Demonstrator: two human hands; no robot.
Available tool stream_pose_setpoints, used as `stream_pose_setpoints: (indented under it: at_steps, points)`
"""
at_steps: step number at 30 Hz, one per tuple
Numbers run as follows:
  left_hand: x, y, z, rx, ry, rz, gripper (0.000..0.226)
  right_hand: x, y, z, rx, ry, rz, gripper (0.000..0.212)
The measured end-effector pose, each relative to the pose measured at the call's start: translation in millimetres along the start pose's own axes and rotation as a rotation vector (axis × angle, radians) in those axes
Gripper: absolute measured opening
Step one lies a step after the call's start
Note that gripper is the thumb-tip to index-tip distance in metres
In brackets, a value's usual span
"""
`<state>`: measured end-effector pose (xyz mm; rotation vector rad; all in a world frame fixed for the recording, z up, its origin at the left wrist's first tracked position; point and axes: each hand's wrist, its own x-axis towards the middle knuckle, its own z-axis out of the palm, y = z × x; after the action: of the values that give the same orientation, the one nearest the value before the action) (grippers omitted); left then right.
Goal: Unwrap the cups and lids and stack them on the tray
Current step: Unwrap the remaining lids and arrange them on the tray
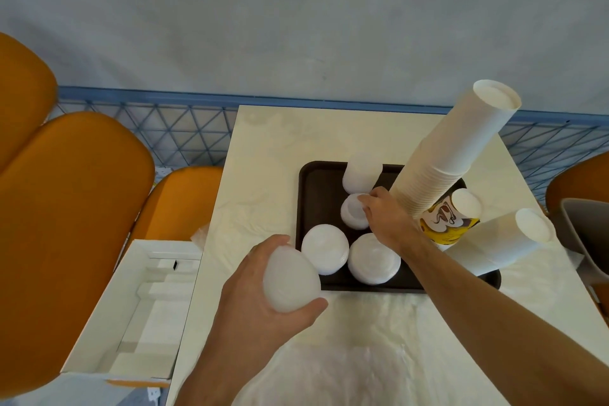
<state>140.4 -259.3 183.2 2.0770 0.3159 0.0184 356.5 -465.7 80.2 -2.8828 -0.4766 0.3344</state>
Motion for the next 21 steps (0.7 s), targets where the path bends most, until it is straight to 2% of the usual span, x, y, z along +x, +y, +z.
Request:
stream_pose_setpoints:
  at_steps: [6,11,21]
  points:
    - [3,-5,-5,0.008,0.006,-0.031,0.083,16,2,8,-0.131,-0.055,0.013,0.053]
    - [5,-7,-5,0.009,0.012,-0.035,0.083,13,-3,4,-0.049,-0.128,0.047,0.057]
    - [7,-5,-3,0.012,0.002,-0.051,0.085,20,-2,8,-0.023,-0.09,0.066,0.061]
